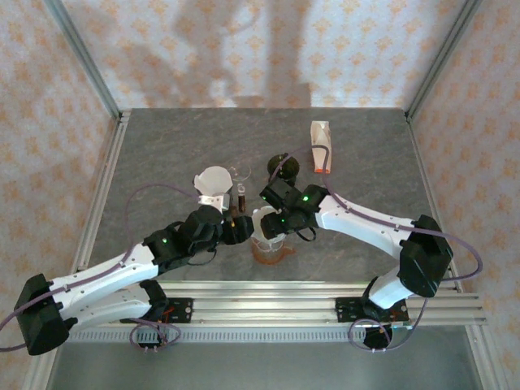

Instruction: Place the coffee filter in the dripper

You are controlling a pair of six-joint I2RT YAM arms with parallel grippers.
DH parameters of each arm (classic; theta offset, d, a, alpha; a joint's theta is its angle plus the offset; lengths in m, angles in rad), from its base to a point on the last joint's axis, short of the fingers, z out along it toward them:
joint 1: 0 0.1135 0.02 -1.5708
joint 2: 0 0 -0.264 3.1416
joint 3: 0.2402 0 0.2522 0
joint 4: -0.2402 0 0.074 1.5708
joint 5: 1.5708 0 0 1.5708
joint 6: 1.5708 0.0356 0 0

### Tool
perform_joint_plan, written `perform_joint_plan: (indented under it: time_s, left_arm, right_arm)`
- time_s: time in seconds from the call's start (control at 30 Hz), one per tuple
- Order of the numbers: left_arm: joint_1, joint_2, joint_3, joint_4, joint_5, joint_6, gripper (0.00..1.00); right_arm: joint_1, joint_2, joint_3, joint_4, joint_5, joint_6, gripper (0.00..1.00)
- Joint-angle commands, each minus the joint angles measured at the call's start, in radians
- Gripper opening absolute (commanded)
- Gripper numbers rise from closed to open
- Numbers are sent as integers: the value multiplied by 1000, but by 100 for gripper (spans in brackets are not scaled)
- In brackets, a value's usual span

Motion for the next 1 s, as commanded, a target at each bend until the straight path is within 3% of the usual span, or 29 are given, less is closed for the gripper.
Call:
perform_joint_plan:
  time_s: [0.0, 0.97]
  left_arm:
    - [12, -2, -22, 15, -7, -7, 64]
    - [11, -12, -50, 25, -12, -33, 62]
  right_arm:
    - [3, 9, -20, 8, 39, 1, 73]
    - [12, -137, -82, -3, 49, 36, 73]
